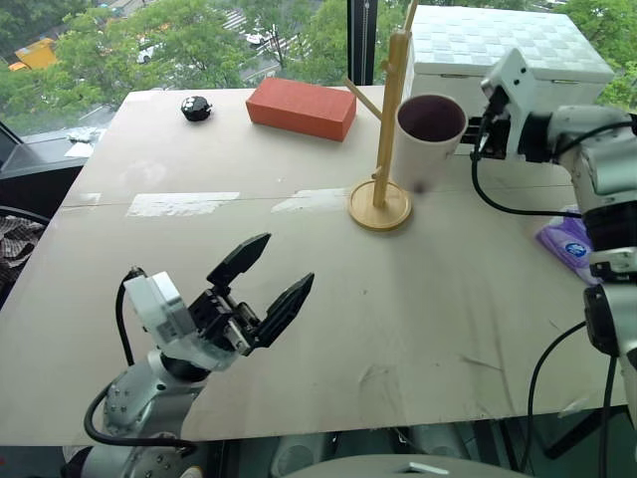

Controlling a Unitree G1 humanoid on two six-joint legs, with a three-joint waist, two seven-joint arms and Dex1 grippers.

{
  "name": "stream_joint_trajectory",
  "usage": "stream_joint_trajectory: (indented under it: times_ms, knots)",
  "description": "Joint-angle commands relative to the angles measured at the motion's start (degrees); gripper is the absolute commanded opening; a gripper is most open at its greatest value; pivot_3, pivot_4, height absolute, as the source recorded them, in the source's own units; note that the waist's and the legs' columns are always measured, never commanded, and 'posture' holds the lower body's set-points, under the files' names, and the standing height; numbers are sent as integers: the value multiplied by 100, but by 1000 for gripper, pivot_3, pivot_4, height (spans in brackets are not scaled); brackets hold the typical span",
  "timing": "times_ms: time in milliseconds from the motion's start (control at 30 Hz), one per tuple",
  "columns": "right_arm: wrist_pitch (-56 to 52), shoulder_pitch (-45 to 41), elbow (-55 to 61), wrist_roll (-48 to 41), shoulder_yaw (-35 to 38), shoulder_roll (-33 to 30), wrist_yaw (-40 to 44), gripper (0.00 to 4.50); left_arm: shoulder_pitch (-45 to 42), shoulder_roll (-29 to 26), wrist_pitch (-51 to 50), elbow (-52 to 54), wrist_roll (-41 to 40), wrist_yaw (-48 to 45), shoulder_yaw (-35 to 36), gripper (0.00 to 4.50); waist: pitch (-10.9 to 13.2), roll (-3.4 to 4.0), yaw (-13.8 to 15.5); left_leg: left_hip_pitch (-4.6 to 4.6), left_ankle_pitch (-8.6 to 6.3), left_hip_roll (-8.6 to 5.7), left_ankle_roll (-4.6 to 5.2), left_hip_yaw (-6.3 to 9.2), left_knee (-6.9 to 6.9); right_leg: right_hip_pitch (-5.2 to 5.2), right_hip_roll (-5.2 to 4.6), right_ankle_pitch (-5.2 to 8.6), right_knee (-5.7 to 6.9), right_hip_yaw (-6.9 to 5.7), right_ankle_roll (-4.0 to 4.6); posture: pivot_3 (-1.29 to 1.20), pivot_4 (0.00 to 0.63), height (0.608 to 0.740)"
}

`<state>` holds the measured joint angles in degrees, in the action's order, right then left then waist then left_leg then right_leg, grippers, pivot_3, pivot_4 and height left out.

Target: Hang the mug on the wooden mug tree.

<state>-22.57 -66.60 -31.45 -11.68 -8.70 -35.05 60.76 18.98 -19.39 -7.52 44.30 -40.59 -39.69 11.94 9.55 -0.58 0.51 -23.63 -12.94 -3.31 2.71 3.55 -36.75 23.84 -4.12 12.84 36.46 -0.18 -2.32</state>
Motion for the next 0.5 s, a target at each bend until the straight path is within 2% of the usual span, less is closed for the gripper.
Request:
stream_joint_trajectory:
  times_ms: [33,233,267,300,333,367,433,467,500]
  knots:
    - [302,-541,-576,276,-128,194,244,21,-48,41,251,119,197,116,-100,4500,0,0,-1,1,0,0,0,1,0,0,1,0,1,-1,2,0,150,740]
    - [721,-709,-1482,886,-586,516,589,21,-146,111,379,-11,356,176,-315,4500,-1,1,14,0,2,-1,-3,0,-2,1,3,-3,4,-1,2,0,150,740]
    - [857,-649,-1600,987,-624,496,584,552,-159,117,391,-23,375,186,-348,4500,0,1,16,0,4,-2,-7,-1,-2,1,3,-4,4,-1,0,0,150,740]
    - [961,-616,-1685,1064,-615,477,503,765,-171,116,405,-35,389,196,-371,4500,0,1,17,-1,4,-3,-7,-1,-2,2,3,-5,4,0,-1,0,150,740]
    - [1059,-596,-1740,1076,-506,460,318,1103,-189,109,412,-46,391,209,-383,4500,0,1,19,-3,6,-3,-9,-1,-2,4,3,-5,4,0,-2,0,150,740]
    - [1115,-582,-1751,1039,-370,408,187,1625,-201,101,408,-51,395,237,-388,4500,-1,1,20,-2,9,-4,-15,-1,-1,5,2,-9,4,1,-8,0,150,740]
    - [1071,-473,-1553,916,-137,191,189,2199,-226,75,352,-59,415,326,-383,4500,-1,1,38,-3,9,-4,-16,1,-1,4,2,-12,4,-2,-13,0,150,740]
    - [1076,-352,-1378,822,12,63,206,2813,-244,53,301,-63,467,397,-383,4500,-1,1,41,-4,9,-5,-16,4,-1,4,2,-12,4,-4,-13,0,150,740]
    - [1067,-233,-1209,721,154,-33,234,2813,-257,29,250,-67,503,455,-389,4500,-1,1,49,-5,9,-6,-16,4,-2,4,1,-12,3,-4,-13,0,150,740]
